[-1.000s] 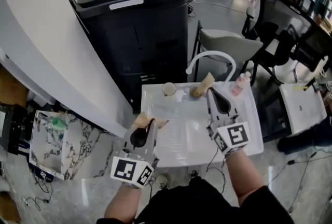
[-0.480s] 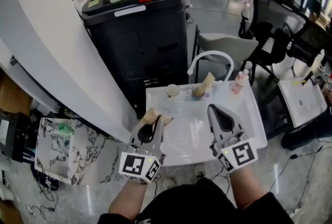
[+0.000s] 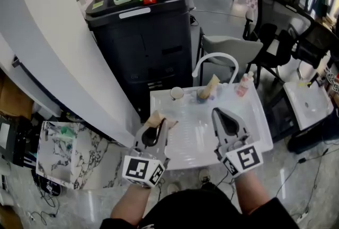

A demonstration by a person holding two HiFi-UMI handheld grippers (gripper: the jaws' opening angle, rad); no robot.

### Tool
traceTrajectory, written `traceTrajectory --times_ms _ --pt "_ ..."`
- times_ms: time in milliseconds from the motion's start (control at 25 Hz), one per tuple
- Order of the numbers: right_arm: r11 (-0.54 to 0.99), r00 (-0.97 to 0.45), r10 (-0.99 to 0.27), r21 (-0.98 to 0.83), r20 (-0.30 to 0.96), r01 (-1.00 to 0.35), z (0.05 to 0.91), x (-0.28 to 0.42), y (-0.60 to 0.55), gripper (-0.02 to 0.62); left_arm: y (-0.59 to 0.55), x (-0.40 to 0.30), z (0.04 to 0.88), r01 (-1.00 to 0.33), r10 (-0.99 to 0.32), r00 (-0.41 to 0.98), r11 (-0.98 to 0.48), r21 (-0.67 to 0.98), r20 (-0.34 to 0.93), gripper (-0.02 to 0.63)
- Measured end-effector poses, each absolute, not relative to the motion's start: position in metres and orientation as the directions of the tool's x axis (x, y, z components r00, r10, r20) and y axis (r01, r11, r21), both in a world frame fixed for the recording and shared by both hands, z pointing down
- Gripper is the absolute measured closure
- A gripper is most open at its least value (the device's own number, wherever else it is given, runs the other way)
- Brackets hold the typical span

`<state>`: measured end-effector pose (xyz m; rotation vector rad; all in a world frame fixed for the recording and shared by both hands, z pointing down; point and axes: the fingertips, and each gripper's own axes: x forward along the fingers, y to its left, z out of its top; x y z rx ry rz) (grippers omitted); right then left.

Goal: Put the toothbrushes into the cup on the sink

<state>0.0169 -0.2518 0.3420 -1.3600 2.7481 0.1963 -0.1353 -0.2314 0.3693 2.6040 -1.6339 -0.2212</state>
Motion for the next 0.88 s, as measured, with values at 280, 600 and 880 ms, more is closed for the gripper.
traceTrajectory --times_ms 280,600,880 --pt "0.610 -0.614 -0.779 0.075 -0.125 -0.789 0.342 0.015 -0.256 0.598 -0.236 -0.138 0.366 -0.894 -0.902 0.419 -0.430 0.126 -0.101 0.568" --pt "0.618 -0.621 -0.776 0.066 -0.115 -0.784 0.348 0.018 -0.266 0.598 -0.254 -0.136 0.363 -0.897 -0.902 0.416 -0.428 0.107 -0.121 0.568" --pt "0.626 -0.629 -0.772 0.065 -0.088 -0.777 0.357 0.019 -0.282 0.598 -0.285 -0.135 0.361 -0.898 -0.897 0.410 -0.429 0.098 -0.166 0.568"
